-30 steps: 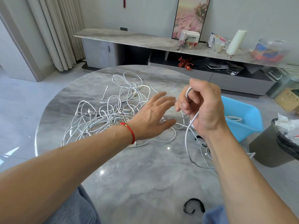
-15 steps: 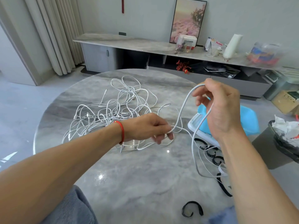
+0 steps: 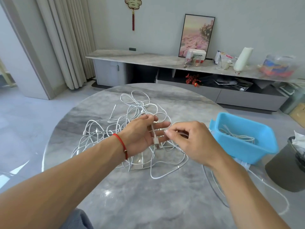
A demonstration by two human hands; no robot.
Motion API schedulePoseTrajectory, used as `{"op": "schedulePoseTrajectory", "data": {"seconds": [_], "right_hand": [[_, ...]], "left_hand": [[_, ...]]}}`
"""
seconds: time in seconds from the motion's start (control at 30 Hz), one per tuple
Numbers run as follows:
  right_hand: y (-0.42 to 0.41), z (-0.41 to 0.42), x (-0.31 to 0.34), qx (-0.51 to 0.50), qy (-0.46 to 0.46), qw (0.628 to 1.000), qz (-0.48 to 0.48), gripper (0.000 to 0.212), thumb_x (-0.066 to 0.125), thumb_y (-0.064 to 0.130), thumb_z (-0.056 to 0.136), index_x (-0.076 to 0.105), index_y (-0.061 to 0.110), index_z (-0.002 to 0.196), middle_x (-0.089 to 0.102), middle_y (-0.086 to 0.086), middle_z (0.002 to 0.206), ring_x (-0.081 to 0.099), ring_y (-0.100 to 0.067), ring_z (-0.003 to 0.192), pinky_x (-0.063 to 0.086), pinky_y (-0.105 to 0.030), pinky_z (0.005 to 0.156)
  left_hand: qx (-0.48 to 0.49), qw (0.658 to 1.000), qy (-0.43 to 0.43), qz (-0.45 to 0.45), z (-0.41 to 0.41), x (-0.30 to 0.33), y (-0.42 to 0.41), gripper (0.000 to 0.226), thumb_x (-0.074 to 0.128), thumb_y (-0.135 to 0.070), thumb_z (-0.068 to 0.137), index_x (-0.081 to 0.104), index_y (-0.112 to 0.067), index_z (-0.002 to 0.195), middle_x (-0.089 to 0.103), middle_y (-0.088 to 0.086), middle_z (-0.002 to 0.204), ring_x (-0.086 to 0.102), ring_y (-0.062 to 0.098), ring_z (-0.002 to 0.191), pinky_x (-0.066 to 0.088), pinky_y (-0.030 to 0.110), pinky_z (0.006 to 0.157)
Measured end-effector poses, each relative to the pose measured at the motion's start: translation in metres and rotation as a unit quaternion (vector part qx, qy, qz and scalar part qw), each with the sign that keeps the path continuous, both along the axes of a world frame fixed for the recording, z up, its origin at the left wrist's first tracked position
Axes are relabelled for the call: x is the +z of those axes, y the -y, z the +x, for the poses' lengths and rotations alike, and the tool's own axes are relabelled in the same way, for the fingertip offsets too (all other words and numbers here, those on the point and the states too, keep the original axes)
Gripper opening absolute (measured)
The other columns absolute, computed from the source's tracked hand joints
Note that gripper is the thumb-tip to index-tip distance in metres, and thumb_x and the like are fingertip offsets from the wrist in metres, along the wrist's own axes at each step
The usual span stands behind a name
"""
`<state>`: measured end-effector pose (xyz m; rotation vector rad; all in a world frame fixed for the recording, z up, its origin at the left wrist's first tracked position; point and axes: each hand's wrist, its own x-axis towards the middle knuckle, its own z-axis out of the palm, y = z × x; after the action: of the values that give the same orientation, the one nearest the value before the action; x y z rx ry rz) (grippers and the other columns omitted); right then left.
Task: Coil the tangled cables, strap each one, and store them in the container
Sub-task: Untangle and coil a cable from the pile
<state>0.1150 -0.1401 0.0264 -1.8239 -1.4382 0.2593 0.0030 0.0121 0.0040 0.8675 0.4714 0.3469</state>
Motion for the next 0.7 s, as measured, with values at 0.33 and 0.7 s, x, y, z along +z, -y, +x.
{"op": "schedulePoseTrajectory", "data": {"seconds": [0.33, 0.7], "right_hand": [[-0.005, -0.004, -0.003, 0.003, 0.142, 0.987, -0.070, 0.026, 0.063, 0.039, 0.096, 0.069, 0.019, 0.082, 0.053, 0.003, 0.065, 0.051, -0.019, 0.069, 0.050, -0.044, 0.069], [-0.004, -0.003, -0.002, -0.023, 0.189, 0.978, -0.090, 0.025, 0.061, 0.041, 0.097, 0.071, 0.024, 0.081, 0.047, 0.007, 0.060, 0.049, -0.020, 0.071, 0.046, -0.040, 0.064]], "left_hand": [[-0.011, 1.000, 0.016, -0.005, 0.001, 0.002, 0.005, 0.013, 0.039, -0.019, 0.108, 0.048, -0.016, 0.099, 0.072, 0.020, 0.096, 0.073, 0.032, 0.084, 0.059, 0.048, 0.072], [-0.001, 1.000, -0.007, 0.026, 0.007, 0.007, 0.026, 0.021, 0.041, 0.001, 0.103, 0.054, 0.008, 0.117, 0.061, 0.015, 0.078, 0.065, 0.024, 0.063, 0.055, 0.038, 0.061]]}}
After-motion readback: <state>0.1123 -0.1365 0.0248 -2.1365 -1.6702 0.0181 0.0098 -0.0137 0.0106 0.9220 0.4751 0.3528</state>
